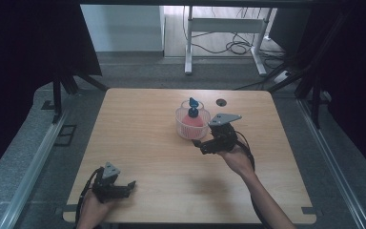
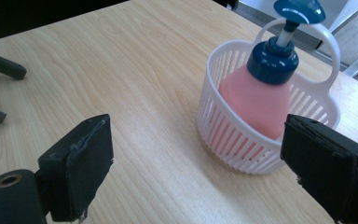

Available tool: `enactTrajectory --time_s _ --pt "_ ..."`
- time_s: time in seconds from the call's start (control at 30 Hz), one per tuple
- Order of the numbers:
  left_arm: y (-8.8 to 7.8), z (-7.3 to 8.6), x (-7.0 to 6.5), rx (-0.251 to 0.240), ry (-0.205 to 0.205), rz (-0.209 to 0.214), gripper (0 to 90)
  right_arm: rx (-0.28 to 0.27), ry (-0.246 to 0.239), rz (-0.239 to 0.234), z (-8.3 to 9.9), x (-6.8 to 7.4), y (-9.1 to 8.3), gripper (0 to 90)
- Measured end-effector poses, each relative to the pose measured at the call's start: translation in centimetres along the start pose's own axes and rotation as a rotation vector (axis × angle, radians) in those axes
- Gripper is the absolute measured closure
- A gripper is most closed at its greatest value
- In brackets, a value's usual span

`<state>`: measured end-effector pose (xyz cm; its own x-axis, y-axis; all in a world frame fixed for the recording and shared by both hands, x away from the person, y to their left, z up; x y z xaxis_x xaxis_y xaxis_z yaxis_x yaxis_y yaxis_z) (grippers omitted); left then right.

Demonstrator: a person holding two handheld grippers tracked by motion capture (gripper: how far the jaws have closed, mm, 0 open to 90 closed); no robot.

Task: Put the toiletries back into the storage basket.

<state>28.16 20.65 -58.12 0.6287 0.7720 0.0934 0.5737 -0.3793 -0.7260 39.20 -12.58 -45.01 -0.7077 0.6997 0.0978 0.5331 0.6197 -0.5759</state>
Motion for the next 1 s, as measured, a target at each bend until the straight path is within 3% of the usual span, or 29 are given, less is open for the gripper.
enactTrajectory --time_s 0.63,1.0 --pt "0.0 0.0 -0.1 -0.002 -0.008 -0.003 11.4 0.003 0.013 0.028 3.2 -0.6 -3.0 8.2" --pt "0.0 0.0 -0.1 0.001 -0.006 -0.004 11.4 0.026 0.044 0.055 6.4 -1.1 -5.2 5.7"
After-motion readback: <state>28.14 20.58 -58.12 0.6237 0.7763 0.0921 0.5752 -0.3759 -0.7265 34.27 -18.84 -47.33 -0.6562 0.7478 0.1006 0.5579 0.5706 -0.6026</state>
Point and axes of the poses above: each handheld gripper's, and its own axes: y roughly forward along the jaws, z roughly out of its underside, x roughly to its left, the point moved 5 cm from there along y, roughly forward along the jaws, and after that the axes turned 10 degrees about y, right-handed, at the moved point
